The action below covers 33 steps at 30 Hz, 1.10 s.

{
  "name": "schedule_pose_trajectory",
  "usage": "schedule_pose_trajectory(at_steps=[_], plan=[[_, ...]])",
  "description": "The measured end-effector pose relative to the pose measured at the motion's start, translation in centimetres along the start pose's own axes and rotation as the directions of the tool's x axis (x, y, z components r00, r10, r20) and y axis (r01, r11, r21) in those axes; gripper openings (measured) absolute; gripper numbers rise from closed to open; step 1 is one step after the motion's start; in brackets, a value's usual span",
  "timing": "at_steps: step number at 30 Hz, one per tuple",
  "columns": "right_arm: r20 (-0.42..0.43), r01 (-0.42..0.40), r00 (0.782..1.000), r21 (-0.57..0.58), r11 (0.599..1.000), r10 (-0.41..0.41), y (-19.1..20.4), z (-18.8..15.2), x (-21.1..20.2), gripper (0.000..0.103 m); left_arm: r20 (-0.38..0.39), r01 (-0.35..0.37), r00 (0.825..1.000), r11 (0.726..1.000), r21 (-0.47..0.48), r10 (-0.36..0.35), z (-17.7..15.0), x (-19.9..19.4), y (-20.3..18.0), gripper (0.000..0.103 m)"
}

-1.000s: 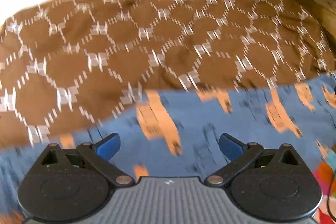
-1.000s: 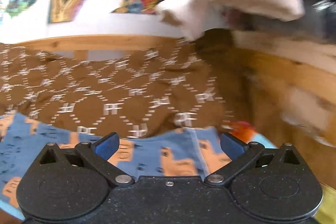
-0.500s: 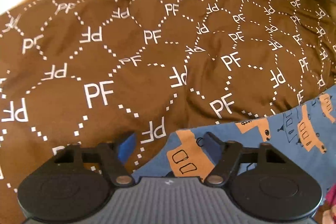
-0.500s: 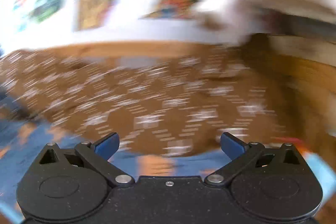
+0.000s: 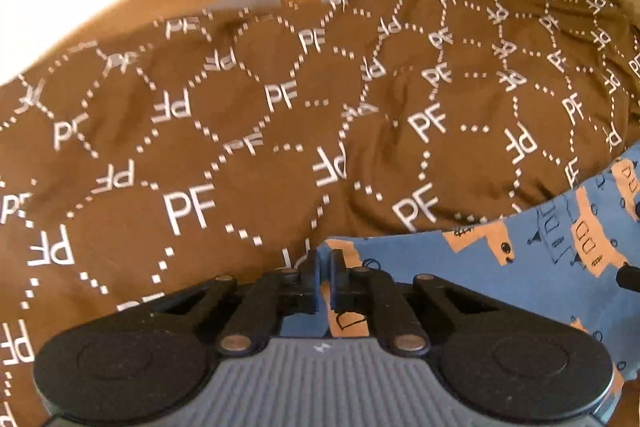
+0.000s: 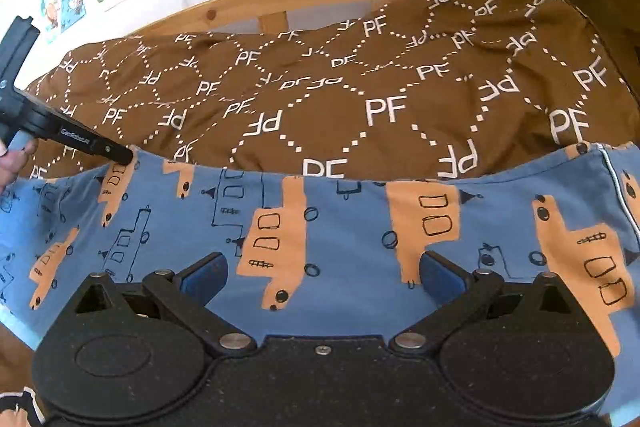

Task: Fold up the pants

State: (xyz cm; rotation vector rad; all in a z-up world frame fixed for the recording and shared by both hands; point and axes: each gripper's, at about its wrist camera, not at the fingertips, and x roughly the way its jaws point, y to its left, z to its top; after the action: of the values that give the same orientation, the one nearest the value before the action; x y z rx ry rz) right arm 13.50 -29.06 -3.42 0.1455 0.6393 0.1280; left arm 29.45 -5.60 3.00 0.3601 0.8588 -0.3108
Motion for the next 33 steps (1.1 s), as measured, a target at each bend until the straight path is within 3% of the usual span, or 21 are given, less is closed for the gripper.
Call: schedule_pose_trajectory(at_steps=[4,10,13,15,18,21,24,28,30,33], plan=[[0.015,0.022,1.000,-0.048,0.999,-0.021,0.7,-0.3,-0.7,0.102,0.028,-0.037,0.999,0.999,0.024,0.036,-0.2,-0.2,-0.5,0.005],[-0.024,0.071,0.997,-0.110,0.991,-0.074,1.2,-0.6,0.3,0.102,-0.023,-0.085,0.996,0.996,0.030,0.085,-0.5,2.4,-0.9,0.009],[-0.022,0.090,0.995,-0.144,0.985,-0.094,1.8,-0.6,0.4,0.102,-0.005,-0.119,0.993,0.993,0.023,0.120,-0.6,1.6,-1.3,0.026],[-0.017,0.103,0.994,-0.157,0.982,-0.107,2.0,-0.5,0.1,0.102,0.023,-0.144,0.989,0.989,0.020,0.144,-0.7,0.3,-1.7,0.062],[0.003,0.115,0.993,-0.175,0.978,-0.116,2.3,-0.3,-0.8,0.102,0.095,-0.104,0.990,0.994,0.016,0.102,-1.5,-2.6,-2.7,0.077],[0.025,0.129,0.992,-0.202,0.971,-0.127,2.4,0.0,-1.5,0.102,0.101,-0.030,0.994,0.999,0.016,0.028,-2.9,-4.0,-4.2,0.085],[0.025,0.169,0.986,-0.199,0.965,-0.167,1.5,0.5,-2.1,0.102,0.025,0.020,0.999,0.999,0.047,-0.021,-5.5,-3.7,-6.2,0.085],[0.016,0.231,0.973,-0.118,0.966,-0.231,-1.8,1.4,-3.0,0.102,-0.073,0.018,0.997,0.995,0.100,-0.011,-9.2,-2.6,-7.4,0.085],[0.027,0.236,0.972,-0.052,0.970,-0.235,-3.8,2.0,-3.4,0.102,-0.063,0.004,0.998,0.996,0.091,0.001,-10.3,-2.9,-7.0,0.094],[0.029,0.248,0.968,0.035,0.968,-0.249,-6.9,3.2,-3.4,0.101,-0.109,0.004,0.994,0.999,0.037,0.000,-10.8,-3.0,-5.5,0.099]])
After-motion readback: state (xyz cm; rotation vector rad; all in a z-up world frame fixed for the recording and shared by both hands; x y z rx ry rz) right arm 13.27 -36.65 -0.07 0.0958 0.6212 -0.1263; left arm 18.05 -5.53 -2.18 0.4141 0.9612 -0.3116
